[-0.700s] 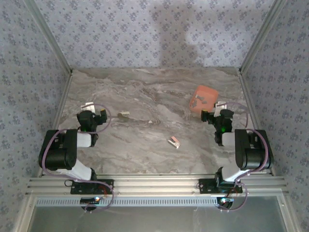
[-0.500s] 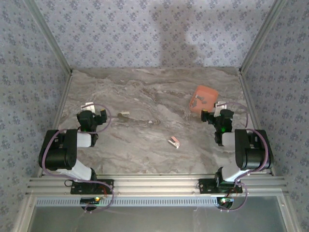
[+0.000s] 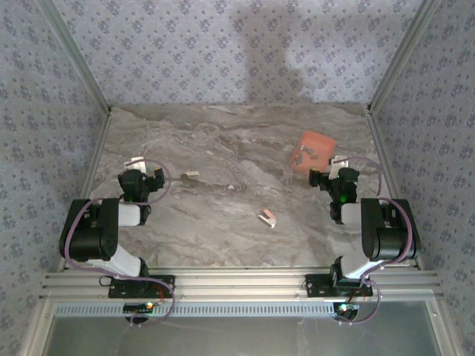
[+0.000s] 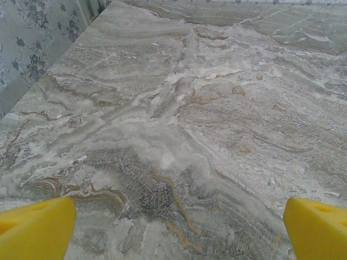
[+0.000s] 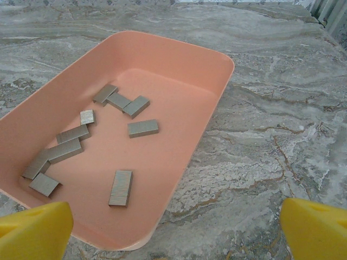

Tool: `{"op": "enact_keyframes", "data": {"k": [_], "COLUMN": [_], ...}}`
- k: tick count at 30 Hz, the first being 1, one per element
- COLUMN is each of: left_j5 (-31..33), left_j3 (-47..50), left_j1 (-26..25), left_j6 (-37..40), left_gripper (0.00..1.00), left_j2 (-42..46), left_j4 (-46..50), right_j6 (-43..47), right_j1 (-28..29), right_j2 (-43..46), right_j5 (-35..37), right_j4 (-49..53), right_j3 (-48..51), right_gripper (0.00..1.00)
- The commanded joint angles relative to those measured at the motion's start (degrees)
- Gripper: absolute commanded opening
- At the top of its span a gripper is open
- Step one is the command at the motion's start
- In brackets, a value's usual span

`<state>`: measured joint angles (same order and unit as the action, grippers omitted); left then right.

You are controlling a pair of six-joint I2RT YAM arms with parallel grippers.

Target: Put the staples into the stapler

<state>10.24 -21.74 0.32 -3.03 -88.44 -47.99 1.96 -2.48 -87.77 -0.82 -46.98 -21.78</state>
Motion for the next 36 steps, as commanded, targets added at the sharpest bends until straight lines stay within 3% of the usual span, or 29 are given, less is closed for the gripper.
{"op": "enact_keyframes", "data": {"k": [1,32,36], "left_j5": [-0.66,-0.62,-0.33], "left_j3": [-0.98,-1.03,-0.81], "left_j1": [-0.21,-0.18,-0.29], "left_j6": [-0.08,-0.15,-0.17], "left_gripper": [0.98,0.98,0.9], "left_j2": [0.7,0.68,1.29], "left_j4": [-0.35,-0.3,-0.32], "right_j6": [-0.64,-0.77,-1.17], "right_j1": [0.2,0.06,-0.15], "right_j2": [-0.05,-0.08,1.35], "right_j5": [0.75,0.53,0.62], "right_j4": [-1.41,-1.36,0.01], "right_j3": [-0.13,-0.1,-0.34], "right_gripper": [1.0,1.0,1.0]}}
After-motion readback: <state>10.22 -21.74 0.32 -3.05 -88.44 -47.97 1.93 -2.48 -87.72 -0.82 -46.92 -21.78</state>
